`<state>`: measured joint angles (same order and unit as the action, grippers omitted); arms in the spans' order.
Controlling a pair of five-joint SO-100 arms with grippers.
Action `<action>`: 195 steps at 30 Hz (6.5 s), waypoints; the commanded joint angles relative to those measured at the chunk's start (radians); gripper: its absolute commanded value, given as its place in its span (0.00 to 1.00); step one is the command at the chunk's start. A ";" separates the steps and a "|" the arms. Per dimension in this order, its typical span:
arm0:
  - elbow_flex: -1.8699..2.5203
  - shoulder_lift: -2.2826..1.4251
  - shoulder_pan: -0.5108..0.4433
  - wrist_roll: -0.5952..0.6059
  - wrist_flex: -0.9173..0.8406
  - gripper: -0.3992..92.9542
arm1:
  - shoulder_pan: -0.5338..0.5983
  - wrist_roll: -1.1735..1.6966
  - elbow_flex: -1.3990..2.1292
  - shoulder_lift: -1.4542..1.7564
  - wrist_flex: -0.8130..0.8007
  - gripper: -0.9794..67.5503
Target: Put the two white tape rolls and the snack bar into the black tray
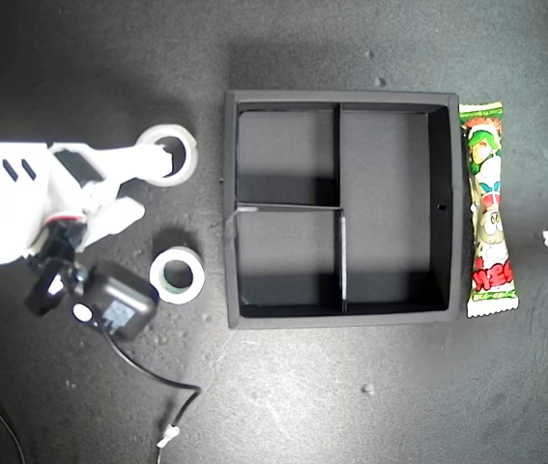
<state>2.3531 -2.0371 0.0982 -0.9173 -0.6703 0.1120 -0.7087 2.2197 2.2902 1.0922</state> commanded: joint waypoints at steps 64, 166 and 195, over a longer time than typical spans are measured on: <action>-0.899 0.428 0.014 0.184 -0.264 0.01 | -0.258 -0.072 -0.785 -0.492 0.451 0.01; -0.445 0.184 -0.428 -0.451 -0.319 0.17 | -0.293 0.040 -0.787 -0.604 -0.041 0.01; -0.419 0.449 -0.413 -0.468 -0.143 0.13 | -0.218 -0.563 0.333 0.380 -0.146 0.01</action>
<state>1.9512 -1.5969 -0.3145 -1.3744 -0.8222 -0.1104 -1.2395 2.4590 2.5878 1.0324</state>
